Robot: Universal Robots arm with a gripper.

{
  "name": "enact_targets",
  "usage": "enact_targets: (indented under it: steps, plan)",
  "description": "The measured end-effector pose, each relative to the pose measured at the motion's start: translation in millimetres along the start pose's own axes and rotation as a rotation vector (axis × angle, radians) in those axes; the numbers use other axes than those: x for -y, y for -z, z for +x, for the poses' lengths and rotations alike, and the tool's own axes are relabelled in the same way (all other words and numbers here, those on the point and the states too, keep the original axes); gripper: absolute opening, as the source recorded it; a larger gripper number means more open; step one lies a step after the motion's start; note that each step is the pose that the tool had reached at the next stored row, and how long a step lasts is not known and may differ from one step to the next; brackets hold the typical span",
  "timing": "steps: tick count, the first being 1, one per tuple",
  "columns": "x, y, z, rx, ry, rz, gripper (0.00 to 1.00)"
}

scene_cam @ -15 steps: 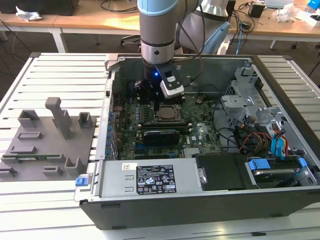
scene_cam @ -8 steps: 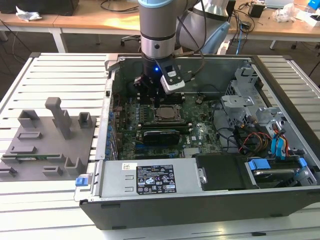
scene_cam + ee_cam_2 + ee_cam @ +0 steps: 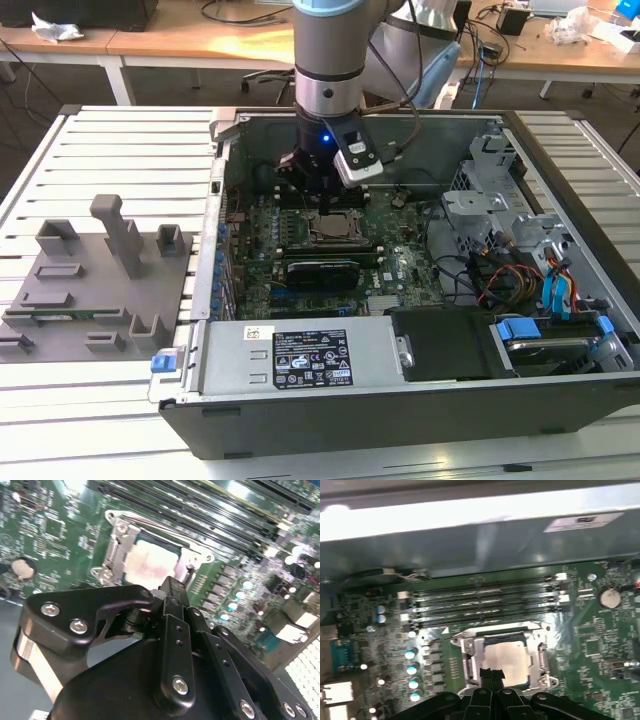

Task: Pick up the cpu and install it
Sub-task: 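Close the cpu cover, then install the first cpu locking lever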

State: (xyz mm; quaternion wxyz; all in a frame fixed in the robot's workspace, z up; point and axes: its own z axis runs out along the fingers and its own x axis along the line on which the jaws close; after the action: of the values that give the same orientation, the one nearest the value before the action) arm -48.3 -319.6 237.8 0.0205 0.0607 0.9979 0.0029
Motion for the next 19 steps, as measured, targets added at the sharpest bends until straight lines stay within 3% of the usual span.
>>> enact_targets:
  steps: [3, 5, 8, 12, 19]
  plan:
    - [-1.6, -0.5, -13.0, 0.0000, 0.000, -0.0001, 0.11]
    - [-2.1, -0.7, -17.4, -0.0001, 0.000, 0.0000, 0.11]
    - [-2.2, -0.1, -17.6, 0.0000, 0.000, 0.0000, 0.11]
    - [-2.2, 5.9, -17.8, 0.0000, 0.000, 0.0000, 0.11]
    - [-2.2, 7.4, -17.9, 0.0000, 0.000, -0.0001, 0.11]
